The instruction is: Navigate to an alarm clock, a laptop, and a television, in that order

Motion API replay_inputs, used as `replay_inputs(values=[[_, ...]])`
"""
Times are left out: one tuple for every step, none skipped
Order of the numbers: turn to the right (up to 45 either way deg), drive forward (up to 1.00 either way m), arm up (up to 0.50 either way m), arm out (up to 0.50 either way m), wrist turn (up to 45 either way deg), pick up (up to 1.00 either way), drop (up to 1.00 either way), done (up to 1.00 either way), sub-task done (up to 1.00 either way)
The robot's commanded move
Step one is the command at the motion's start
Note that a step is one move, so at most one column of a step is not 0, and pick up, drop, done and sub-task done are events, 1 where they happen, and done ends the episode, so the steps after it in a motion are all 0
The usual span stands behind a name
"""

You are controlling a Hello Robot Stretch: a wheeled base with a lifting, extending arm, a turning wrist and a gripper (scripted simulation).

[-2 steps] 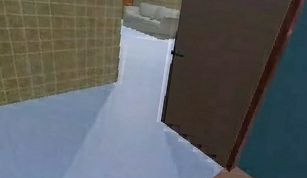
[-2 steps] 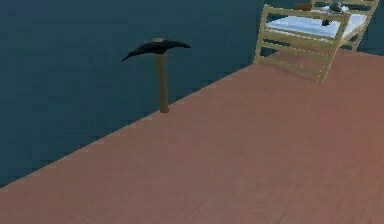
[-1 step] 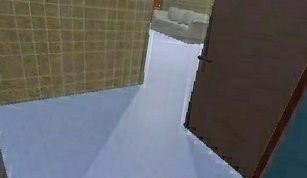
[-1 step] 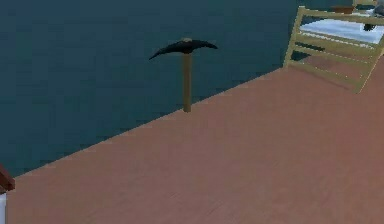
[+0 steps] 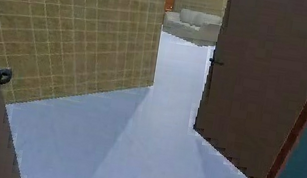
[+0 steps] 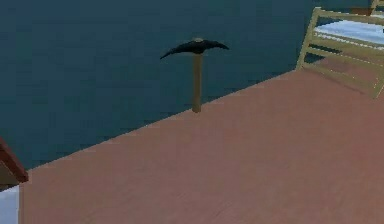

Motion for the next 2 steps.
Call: replay_inputs(values=[[0.0,1.0,0.0,0.0,0.0,0.0,0.0,0.0,0.0],[0.0,0.95,0.0,0.0,0.0,0.0,0.0,0.0,0.0]])
